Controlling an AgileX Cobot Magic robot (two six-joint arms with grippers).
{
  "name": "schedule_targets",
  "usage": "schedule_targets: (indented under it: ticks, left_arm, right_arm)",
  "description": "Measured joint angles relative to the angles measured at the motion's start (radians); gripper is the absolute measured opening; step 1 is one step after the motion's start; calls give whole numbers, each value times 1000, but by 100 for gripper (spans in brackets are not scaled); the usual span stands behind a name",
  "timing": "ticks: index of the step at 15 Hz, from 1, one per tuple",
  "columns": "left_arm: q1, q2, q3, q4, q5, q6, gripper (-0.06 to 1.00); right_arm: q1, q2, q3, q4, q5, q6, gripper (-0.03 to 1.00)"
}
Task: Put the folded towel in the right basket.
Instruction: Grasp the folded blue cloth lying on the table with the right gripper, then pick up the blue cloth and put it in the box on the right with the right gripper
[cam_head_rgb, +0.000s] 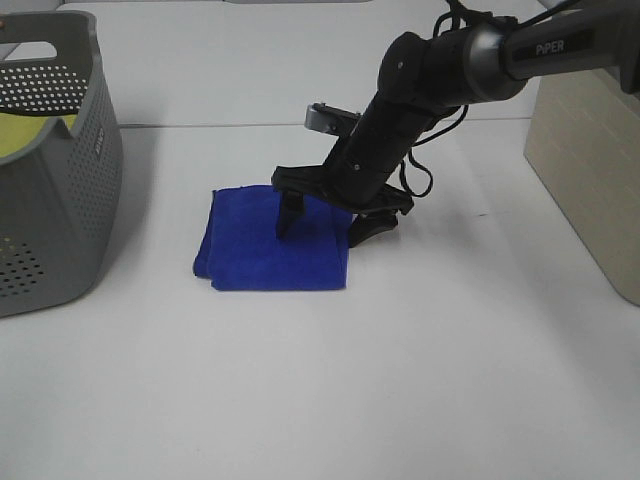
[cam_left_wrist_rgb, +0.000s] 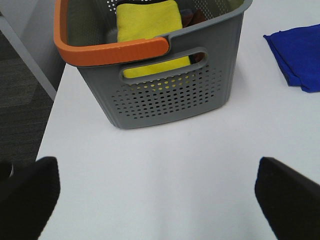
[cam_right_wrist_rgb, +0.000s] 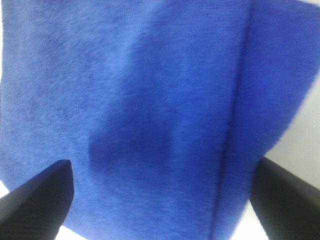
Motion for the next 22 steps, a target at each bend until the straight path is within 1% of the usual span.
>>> schedule_targets:
  ticks: [1,2,3,6,7,8,9,10,11,12,13,16,17,19,22]
  left_arm:
    - [0,-1,0,0,0,0,99]
    - [0,-1,0,0,0,0,99]
    - [0,-36,0,0,1,0,99]
    - [0,-52,0,0,1,0,99]
    - [0,-52,0,0,1,0,99]
    - [0,-52,0,0,1,0,99]
    - [0,-52,0,0,1,0,99]
    - [0,-52,0,0,1,0,99]
    - [0,-52,0,0,1,0,99]
    - [0,-52,0,0,1,0,99]
    - [0,-52,0,0,1,0,99]
    - [0,-52,0,0,1,0,99]
    - [0,-52,0,0,1,0,99]
    - [0,-52,0,0,1,0,99]
    - [0,-52,0,0,1,0,99]
  right_arm:
    - [20,2,-1,3,-3,0,92]
    - [20,2,-1,3,-3,0,92]
    - [56,4,-1,7,-3,0,91]
    - [80,5,-1,8,-3,0,91]
    - [87,8,-1,10,-3,0,86]
    - [87,11,-1,9,-3,0,76]
    - [87,13,-1,5,-2,0,63]
    - [87,26,-1,4,-1,0,34]
    - [87,26,-1,4,-1,0,34]
    - [87,32,-1,7,-1,0,18]
    - [87,33,-1,10,1,0,9]
    - [77,33,-3,10,15,0,9]
    - [60,17,-3,-34,53,-1,9]
    - [43,-26,6,-87,82,-9,9]
    - [37,-158,7,-98,92,-89,9]
